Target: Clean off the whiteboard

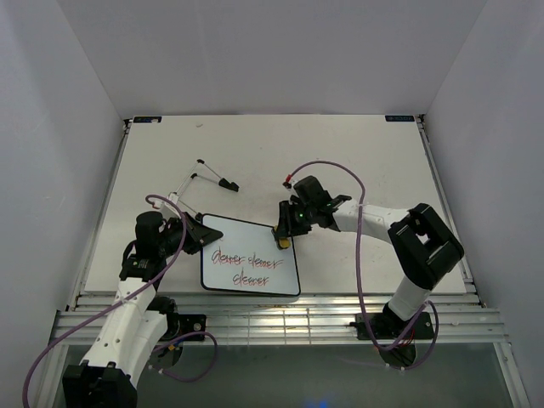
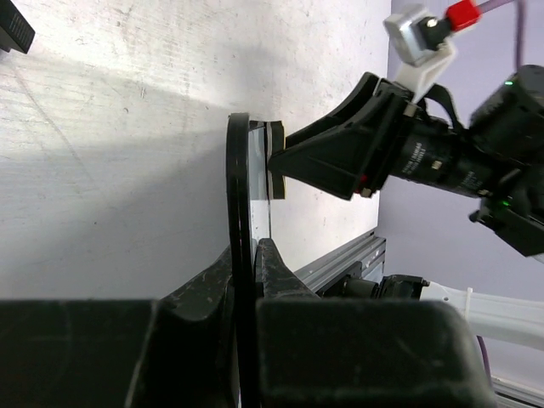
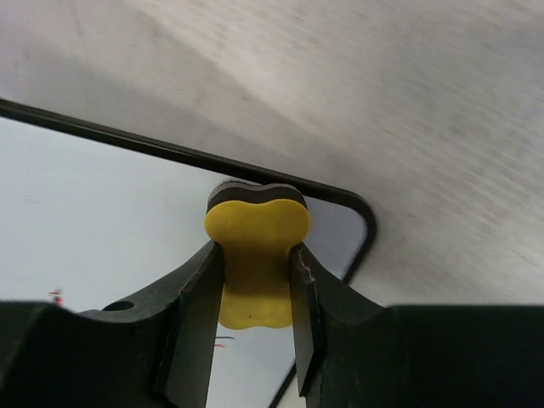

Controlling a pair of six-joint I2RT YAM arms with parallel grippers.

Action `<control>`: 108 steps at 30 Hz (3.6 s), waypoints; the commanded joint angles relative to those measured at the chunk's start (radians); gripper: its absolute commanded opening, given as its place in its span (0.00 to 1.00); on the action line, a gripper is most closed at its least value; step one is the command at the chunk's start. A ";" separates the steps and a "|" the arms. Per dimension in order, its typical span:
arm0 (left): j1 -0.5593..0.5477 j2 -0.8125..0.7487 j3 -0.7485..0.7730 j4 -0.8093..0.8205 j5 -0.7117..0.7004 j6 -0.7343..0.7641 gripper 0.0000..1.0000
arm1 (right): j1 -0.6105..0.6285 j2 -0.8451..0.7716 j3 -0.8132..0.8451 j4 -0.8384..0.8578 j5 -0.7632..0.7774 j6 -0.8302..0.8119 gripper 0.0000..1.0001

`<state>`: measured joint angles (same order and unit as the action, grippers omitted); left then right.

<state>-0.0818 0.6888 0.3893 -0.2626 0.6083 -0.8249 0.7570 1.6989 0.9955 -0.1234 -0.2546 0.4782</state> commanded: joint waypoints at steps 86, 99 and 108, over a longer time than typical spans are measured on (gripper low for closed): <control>-0.022 -0.210 -0.228 0.389 0.002 -0.200 0.00 | 0.539 0.131 0.492 -0.346 0.401 -0.075 0.20; -0.022 -0.239 -0.210 0.362 0.007 -0.203 0.00 | 0.549 0.159 0.539 -0.338 0.386 -0.084 0.17; -0.022 -0.247 -0.210 0.346 0.015 -0.192 0.00 | 0.415 0.006 0.248 -0.311 0.417 -0.047 0.16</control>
<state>-0.0959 0.4725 0.1081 0.0257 0.5838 -1.0367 1.2190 1.7428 1.3449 -0.4126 0.1211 0.4194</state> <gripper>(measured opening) 0.171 0.392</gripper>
